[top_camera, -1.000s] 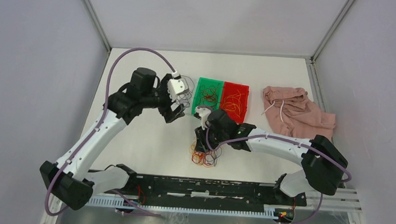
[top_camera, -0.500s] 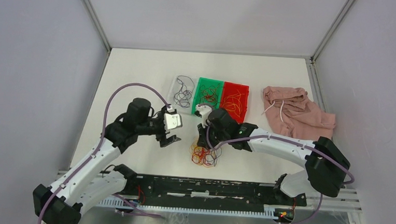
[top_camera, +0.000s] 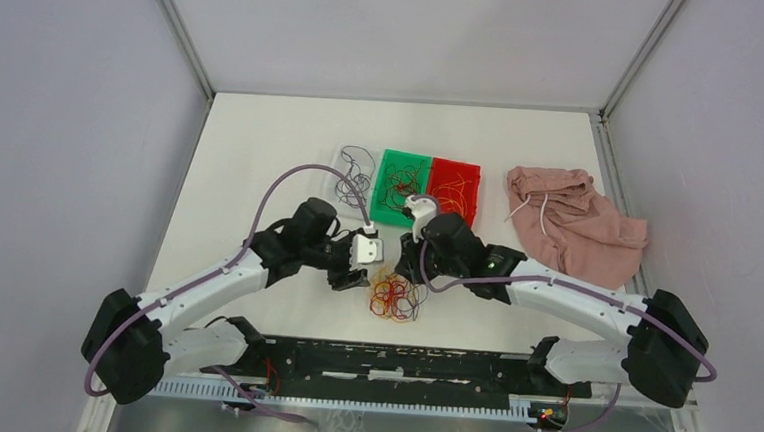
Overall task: Untangle the cables
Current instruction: Untie the cable.
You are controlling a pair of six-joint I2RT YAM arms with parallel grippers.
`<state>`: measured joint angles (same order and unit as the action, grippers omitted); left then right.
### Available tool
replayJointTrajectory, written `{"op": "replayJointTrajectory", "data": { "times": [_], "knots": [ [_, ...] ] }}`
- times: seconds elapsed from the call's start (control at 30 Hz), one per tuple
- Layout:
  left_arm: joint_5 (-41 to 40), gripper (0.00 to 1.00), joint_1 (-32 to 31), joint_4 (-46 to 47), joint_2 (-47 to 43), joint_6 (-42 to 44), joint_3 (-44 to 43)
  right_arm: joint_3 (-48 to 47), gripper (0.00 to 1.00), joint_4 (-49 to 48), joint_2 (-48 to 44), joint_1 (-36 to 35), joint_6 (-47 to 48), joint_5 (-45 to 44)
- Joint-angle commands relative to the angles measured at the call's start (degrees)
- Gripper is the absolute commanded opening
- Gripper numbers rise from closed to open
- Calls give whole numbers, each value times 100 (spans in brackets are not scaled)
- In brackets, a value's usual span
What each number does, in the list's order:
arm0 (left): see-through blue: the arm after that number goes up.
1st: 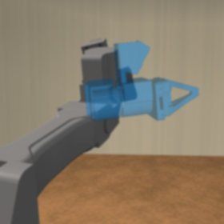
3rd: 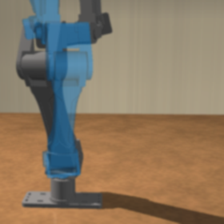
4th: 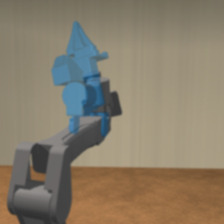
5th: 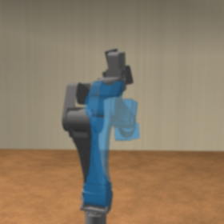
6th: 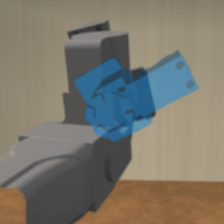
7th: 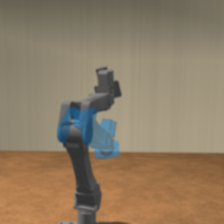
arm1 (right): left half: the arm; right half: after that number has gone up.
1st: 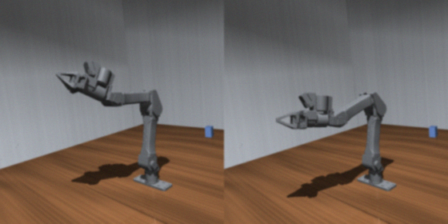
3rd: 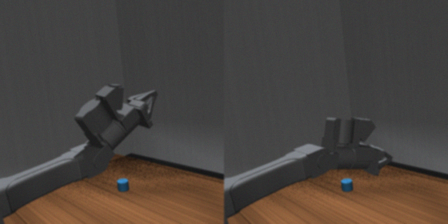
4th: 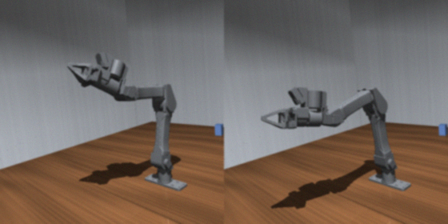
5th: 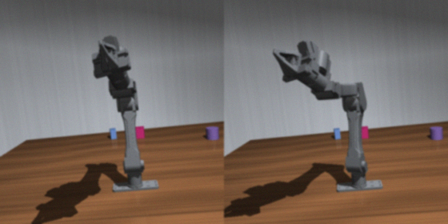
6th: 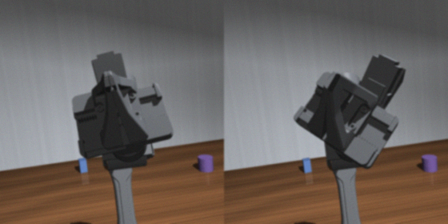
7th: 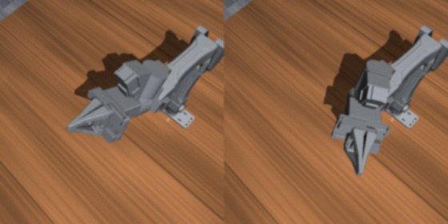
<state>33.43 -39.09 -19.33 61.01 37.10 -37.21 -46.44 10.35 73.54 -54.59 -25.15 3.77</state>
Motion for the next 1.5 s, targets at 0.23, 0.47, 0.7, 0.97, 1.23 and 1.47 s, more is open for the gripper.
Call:
{"op": "replayJointTrajectory", "data": {
  "times": [0.23, 0.47, 0.7, 0.97, 1.23, 1.47],
  "knots": [
    [435, 64, -67, -3, 1043, -306, -593, 833, 24, -183, -1351, 402, -445, -1241],
    [627, 64, -221, -115, 1556, -133, -857, 927, 22, -149, -1556, 573, -526, -1282],
    [562, 60, -368, 30, 1855, -72, -862, 939, 20, -105, -1679, 663, -535, -1332],
    [156, 17, -442, 363, 1919, -4, -798, 975, 18, -182, -1734, 704, -608, -1314],
    [-383, 3, -443, -672, 1472, 332, -1551, 1020, 43, -697, -1536, 711, -621, -898],
    [-416, 3, -443, -1627, 703, 423, -2141, 1156, 61, -1828, -1208, 704, -218, -98]
  ]
}}
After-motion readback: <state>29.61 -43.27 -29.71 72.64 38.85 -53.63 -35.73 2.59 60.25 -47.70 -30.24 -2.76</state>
